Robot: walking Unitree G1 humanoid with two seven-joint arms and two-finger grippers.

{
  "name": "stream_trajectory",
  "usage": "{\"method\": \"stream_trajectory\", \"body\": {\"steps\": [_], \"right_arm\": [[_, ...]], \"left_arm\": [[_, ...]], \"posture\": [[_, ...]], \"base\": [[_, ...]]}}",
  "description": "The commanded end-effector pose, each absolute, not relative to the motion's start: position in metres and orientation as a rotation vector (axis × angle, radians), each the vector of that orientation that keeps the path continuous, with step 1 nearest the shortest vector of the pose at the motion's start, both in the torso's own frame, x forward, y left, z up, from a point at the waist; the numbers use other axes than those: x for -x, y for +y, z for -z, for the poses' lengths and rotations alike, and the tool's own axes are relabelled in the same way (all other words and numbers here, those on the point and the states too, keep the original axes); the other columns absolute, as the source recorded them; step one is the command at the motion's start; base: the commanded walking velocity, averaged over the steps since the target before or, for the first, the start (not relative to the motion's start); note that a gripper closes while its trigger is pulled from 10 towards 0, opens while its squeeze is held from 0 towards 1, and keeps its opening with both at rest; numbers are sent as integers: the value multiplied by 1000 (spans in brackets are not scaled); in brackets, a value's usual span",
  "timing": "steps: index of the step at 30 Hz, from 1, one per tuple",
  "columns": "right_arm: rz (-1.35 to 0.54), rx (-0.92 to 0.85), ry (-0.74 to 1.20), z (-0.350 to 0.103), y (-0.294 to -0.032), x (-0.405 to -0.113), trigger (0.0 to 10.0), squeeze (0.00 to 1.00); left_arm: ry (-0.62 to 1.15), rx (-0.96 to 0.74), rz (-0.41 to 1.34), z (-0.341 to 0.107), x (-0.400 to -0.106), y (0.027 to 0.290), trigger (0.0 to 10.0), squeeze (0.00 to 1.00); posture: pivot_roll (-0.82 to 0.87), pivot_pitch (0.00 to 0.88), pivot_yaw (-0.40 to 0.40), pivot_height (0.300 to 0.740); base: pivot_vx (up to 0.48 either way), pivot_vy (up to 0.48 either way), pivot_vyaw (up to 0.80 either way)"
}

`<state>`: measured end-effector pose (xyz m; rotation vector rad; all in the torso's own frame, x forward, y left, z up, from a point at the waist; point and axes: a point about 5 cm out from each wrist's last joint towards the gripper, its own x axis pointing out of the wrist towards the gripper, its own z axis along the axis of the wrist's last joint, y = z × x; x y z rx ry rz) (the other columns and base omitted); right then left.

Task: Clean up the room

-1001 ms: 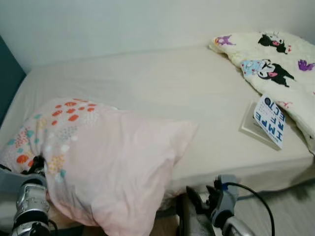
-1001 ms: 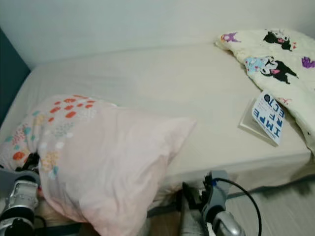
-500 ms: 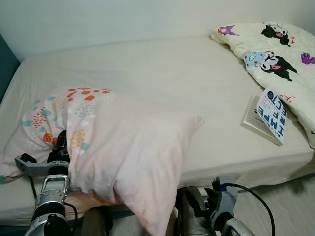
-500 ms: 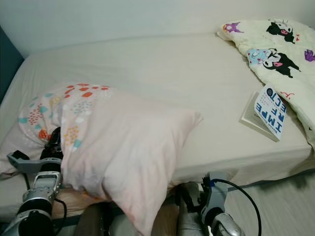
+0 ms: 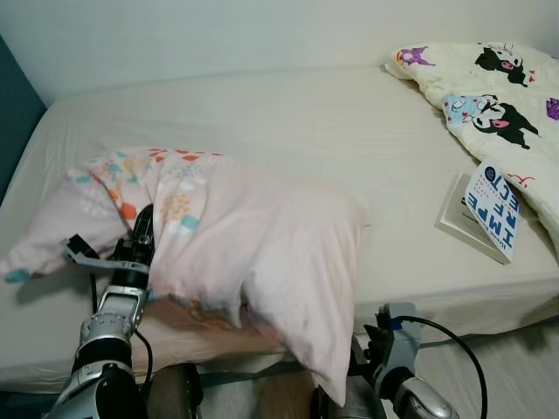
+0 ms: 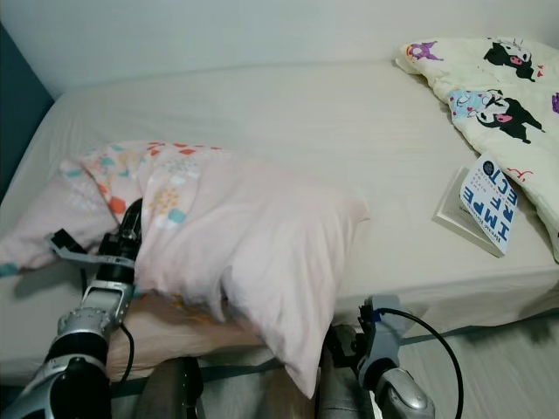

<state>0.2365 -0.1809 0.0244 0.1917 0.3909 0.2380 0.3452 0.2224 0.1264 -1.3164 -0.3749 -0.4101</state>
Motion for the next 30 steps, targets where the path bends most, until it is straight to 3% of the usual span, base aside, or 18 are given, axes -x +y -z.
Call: {"method": "stream_trajectory", "body": {"steps": [1,2,12,16,19,20,28,30], "right_arm": [[-221,-202,435,-15,-182,-232,10000,0],[-219,-199,434,-15,-183,-234,10000,0],[-209,-191,428,-15,-183,-240,10000,0],[-202,-191,425,-15,-185,-243,10000,0],[-203,-190,426,-14,-185,-244,10000,0],[-206,-189,427,-14,-184,-246,10000,0],[-202,-193,425,-13,-184,-248,10000,0],[-197,-196,422,-13,-184,-249,10000,0]], "left_arm": [[-336,1319,578,-138,-350,202,0,0],[-347,1323,684,-151,-353,193,0,0],[-325,1329,980,-175,-348,159,0,0],[-240,1336,1359,-202,-320,110,0,0],[-199,1328,1463,-209,-310,98,0,0],[-144,1314,1623,-218,-293,86,0,0],[-60,1271,1790,-225,-278,75,0,0],[-6,1137,1770,-220,-277,62,0,0]], "posture": [[-212,241,-7,581],[-210,234,-3,581],[-213,212,6,581],[-204,201,2,581],[-202,197,0,581],[-202,196,4,581],[-195,192,9,581],[-199,190,15,581]], "base": [[0,0,0],[0,0,0],[0,0,0],[0,0,0],[0,0,0],[0,0,0],[0,0,0],[0,0,0]]}}
